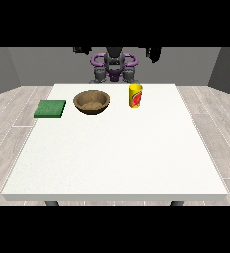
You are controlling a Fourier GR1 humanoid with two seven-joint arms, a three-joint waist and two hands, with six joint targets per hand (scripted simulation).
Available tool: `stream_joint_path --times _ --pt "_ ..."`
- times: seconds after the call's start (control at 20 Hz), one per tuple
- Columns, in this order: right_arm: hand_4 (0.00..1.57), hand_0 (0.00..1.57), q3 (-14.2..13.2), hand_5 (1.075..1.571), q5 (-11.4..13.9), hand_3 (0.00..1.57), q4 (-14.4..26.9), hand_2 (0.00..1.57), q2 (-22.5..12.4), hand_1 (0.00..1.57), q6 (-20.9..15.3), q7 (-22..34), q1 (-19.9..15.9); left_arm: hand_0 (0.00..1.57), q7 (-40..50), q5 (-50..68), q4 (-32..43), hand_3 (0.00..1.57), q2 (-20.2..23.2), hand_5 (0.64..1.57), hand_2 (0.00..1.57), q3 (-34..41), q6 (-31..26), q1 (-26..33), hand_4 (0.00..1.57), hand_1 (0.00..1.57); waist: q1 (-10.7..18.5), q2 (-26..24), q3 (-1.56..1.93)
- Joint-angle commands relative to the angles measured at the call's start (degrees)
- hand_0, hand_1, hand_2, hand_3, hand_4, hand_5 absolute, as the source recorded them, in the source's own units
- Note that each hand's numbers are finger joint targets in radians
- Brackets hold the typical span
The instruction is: Pick the cup and pour the ball into the bowl, then pick the bowl and place it on the pad
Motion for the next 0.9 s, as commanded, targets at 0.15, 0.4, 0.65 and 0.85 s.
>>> stream_joint_path --times 0.15,0.4,0.65,0.85 --pt "0.69 0.00 -7.7 1.570 -1.9 0.69 4.7 0.39 -4.4 0.00 3.7 -3.8 -4.5 0.00 -14.1 -2.4 7.1 0.00 -1.0 1.548 0.00 -5.1 2.5 3.5 0.00 0.00 -1.1 6.1 0.01" --pt "0.67 0.00 -12.3 1.567 -1.7 0.64 11.2 0.42 -7.1 0.00 4.5 -8.1 -6.0 0.00 -22.9 -3.6 10.5 0.00 -1.1 1.536 0.00 -9.1 2.2 8.6 0.00 0.00 2.1 8.4 0.00" --pt "0.66 0.00 -16.1 1.564 -3.3 0.56 13.3 0.38 -10.6 0.00 7.3 -8.3 -6.4 0.00 -27.7 -2.5 18.6 0.00 1.8 1.534 0.00 -2.2 -4.0 8.6 0.00 0.00 2.4 7.3 0.01" --pt "0.65 0.00 -14.6 1.565 -2.3 0.60 15.7 0.44 -8.7 0.00 8.1 -10.7 -7.2 0.00 -33.2 -4.4 29.7 0.00 -0.5 1.536 0.00 -0.4 -0.9 1.2 0.00 0.00 -0.1 7.7 0.01"
